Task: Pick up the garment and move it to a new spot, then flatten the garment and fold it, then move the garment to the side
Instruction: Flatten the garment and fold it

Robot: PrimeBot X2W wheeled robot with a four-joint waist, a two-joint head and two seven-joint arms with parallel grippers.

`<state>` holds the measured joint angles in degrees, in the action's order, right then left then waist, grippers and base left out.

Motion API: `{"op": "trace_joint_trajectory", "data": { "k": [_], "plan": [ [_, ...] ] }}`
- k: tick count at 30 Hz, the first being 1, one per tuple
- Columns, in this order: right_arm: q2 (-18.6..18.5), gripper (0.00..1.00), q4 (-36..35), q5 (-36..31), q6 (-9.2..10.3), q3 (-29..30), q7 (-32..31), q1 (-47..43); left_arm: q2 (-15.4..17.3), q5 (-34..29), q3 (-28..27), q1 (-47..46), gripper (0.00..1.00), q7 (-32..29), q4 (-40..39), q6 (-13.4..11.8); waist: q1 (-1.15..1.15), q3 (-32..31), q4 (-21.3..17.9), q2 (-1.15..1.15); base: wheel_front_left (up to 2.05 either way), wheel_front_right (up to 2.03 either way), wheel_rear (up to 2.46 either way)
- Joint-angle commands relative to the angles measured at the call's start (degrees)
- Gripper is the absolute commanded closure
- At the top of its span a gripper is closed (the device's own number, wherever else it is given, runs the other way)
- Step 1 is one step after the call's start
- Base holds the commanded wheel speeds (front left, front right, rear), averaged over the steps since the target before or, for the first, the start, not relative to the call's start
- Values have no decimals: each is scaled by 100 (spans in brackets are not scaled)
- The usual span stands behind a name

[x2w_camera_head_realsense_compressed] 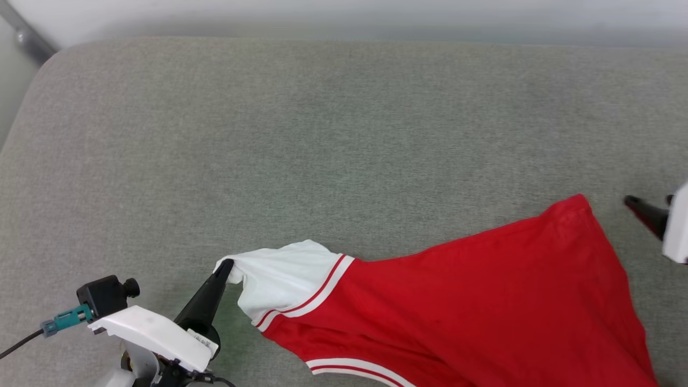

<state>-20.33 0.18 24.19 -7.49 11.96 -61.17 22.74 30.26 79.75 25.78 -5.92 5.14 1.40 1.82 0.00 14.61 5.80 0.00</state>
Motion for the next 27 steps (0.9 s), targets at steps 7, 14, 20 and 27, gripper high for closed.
{"op": "trace_joint_trajectory", "data": {
  "k": [7,14,20,27],
  "plan": [
    [268,0,1203,-443,2,-814,285,621,-9,-51,10,-238,100,-65,183,111,0,174,228,0,0,0,0],
    [195,0,1966,-557,2,-1210,556,732,-43,-58,31,-291,100,-82,276,149,0,202,263,0,0,0,0],
    [284,0,2622,-358,1,-1528,824,755,-41,-90,50,-383,100,-117,324,177,0,237,254,0,0,0,0],
    [526,67,3390,-73,-7,-1843,1099,872,-114,-106,96,-453,100,-144,393,143,0,188,265,0,0,0,0]
  ]
}}
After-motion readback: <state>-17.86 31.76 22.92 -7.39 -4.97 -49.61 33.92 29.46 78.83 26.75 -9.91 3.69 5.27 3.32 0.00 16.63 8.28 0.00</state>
